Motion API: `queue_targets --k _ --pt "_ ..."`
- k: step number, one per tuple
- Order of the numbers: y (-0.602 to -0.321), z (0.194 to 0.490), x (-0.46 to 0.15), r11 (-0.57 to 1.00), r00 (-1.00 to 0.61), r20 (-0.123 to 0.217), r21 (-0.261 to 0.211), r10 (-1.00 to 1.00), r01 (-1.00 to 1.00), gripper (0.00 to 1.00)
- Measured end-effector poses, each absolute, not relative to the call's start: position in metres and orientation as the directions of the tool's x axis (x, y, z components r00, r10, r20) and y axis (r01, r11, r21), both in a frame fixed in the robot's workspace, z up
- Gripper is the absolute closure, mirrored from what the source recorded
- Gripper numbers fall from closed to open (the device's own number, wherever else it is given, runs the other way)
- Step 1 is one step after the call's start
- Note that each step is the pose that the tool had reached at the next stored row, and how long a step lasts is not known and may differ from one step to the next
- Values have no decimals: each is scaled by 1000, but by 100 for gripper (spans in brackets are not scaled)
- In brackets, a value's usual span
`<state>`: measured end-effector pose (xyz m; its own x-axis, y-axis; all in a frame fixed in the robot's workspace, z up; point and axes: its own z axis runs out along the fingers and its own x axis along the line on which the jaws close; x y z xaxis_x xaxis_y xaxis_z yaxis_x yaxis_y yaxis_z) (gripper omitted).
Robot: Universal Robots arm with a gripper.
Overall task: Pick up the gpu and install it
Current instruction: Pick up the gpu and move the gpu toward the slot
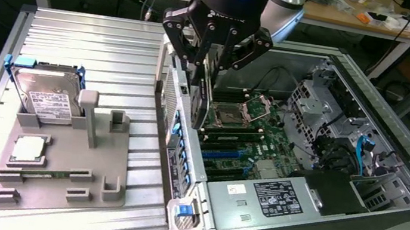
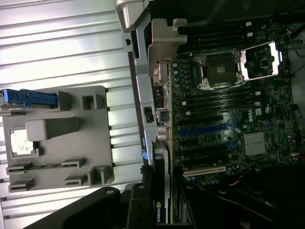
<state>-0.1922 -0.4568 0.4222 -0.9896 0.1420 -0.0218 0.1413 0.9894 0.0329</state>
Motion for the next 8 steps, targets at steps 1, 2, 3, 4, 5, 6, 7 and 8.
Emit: queue_targets --k 1,2,3,4,5,6,7,8 --pt "-457 422 -192 989 -990 -22 33 142 141 73" --pt "-457 422 -191 989 -990 -22 33 142 141 73" --pt "-457 422 -190 989 -990 -22 33 142 141 73" --pt "-457 422 -190 989 -990 -22 33 142 141 73" --pt "-457 422 -189 989 -990 -22 33 142 141 73" --pt "-457 422 -188 989 -990 -22 33 142 141 73" --pt "-457 422 -188 989 -990 -22 33 142 141 73" --pt "-457 422 -187 989 -990 -22 33 142 141 73"
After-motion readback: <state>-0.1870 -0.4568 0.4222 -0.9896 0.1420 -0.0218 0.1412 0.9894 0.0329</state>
